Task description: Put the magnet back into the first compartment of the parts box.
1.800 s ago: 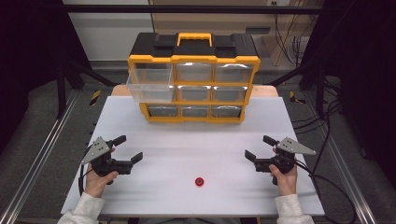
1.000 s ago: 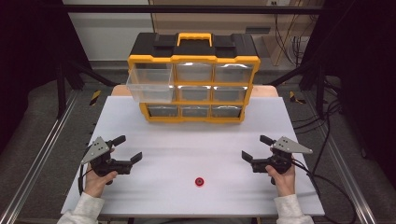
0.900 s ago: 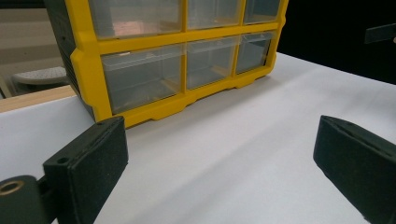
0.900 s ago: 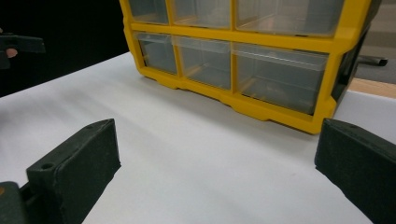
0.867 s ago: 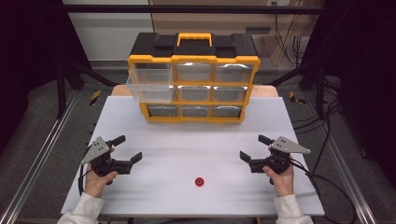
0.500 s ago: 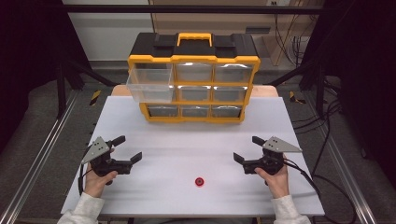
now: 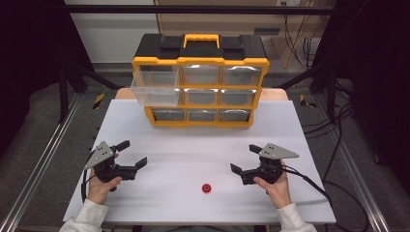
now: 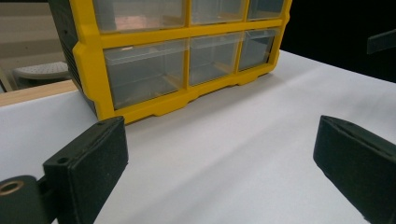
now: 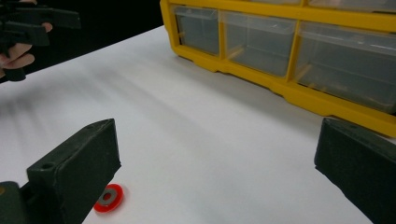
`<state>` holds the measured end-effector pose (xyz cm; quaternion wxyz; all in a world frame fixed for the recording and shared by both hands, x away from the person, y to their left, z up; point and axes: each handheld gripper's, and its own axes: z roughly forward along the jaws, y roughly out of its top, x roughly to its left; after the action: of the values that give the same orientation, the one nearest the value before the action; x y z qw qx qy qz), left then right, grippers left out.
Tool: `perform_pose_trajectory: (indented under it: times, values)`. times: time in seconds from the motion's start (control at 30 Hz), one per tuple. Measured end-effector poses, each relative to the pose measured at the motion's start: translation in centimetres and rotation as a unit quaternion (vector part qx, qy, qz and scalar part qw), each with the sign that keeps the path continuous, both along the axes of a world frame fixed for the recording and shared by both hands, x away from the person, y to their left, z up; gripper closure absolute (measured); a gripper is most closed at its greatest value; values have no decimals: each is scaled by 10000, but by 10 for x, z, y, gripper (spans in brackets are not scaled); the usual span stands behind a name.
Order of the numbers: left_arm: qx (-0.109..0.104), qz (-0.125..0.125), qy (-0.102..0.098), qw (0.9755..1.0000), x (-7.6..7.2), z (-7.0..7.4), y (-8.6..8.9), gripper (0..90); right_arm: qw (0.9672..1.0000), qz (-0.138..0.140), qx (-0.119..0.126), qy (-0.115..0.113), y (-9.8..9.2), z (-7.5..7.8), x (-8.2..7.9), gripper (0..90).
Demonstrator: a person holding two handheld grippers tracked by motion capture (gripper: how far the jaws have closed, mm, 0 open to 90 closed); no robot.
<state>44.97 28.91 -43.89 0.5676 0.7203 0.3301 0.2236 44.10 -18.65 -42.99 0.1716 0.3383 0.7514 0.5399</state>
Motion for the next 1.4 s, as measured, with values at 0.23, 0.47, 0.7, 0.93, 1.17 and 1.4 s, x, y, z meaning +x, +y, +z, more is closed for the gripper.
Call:
perform_pose_trajectory:
  times: [0.23, 0.47, 0.7, 0.93, 1.17, 1.4]
  values:
    - [14, 31, 12, 10000, 0, 0, 0, 26, 9998, 146, -124, 52, 15, -1, -2, 5]
    - [41, 28, 37, 10000, 1, -1, 0, 26, 9992, 283, -241, 154, 30, -4, -5, 6]
    - [47, 28, 37, 10000, 1, -1, -1, 26, 9978, 445, -432, 219, 45, -8, -8, 7]
    - [59, 38, 44, 10000, 1, -1, -1, 26, 9968, 522, -529, 278, 54, -10, -10, 10]
    - [79, 42, 53, 9999, 1, -1, -1, 27, 9957, 589, -600, 382, 62, -16, -11, 10]
    - [78, 45, 51, 9999, 1, -1, -1, 26, 9949, 615, -648, 459, 67, -20, -9, 11]
